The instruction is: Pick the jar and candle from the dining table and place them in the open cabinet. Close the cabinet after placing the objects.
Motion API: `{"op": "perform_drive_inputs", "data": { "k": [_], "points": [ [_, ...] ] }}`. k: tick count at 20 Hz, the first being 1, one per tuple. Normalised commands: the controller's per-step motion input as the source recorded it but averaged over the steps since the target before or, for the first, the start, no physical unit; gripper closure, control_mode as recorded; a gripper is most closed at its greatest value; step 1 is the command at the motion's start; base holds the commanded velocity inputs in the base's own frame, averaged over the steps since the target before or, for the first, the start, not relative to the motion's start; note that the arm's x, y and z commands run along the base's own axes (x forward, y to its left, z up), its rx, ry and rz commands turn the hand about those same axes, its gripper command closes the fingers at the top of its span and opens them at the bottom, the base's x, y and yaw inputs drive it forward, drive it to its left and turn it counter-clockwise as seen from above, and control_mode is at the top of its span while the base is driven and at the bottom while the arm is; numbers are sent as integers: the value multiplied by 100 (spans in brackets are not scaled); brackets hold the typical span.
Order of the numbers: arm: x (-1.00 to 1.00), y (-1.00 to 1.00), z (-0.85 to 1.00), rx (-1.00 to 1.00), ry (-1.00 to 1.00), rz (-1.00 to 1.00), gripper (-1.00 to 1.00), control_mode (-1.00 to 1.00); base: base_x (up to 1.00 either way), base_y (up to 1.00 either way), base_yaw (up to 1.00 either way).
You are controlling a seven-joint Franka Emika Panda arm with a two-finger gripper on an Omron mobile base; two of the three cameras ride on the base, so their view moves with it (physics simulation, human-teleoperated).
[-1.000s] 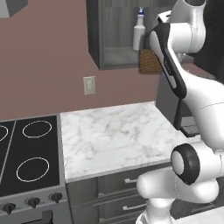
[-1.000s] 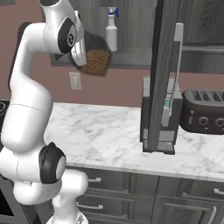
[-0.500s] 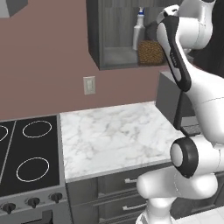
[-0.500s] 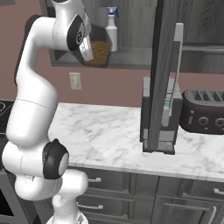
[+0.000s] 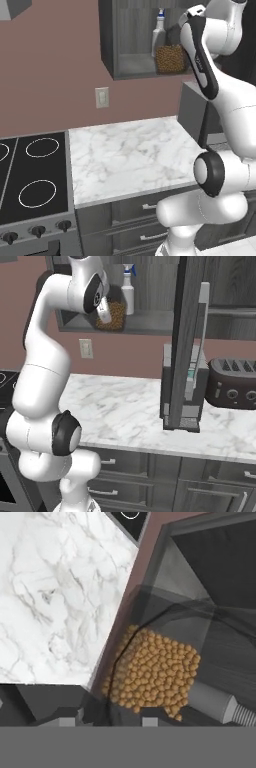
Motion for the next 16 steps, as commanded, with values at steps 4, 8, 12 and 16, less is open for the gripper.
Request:
{"op": "perform_drive_inputs", "data": {
  "k": [4, 8, 12, 16],
  "points": [
    [33, 0, 0, 0, -4, 0, 100, -100, 0, 0, 0],
    [28, 0, 0, 0, -8, 0, 100, -100, 0, 0, 0],
    [21, 0, 0, 0, -8, 0, 100, -100, 0, 0, 0],
    [21, 0, 0, 0, -7, 0, 100, -100, 0, 0, 0]
  ]
}}
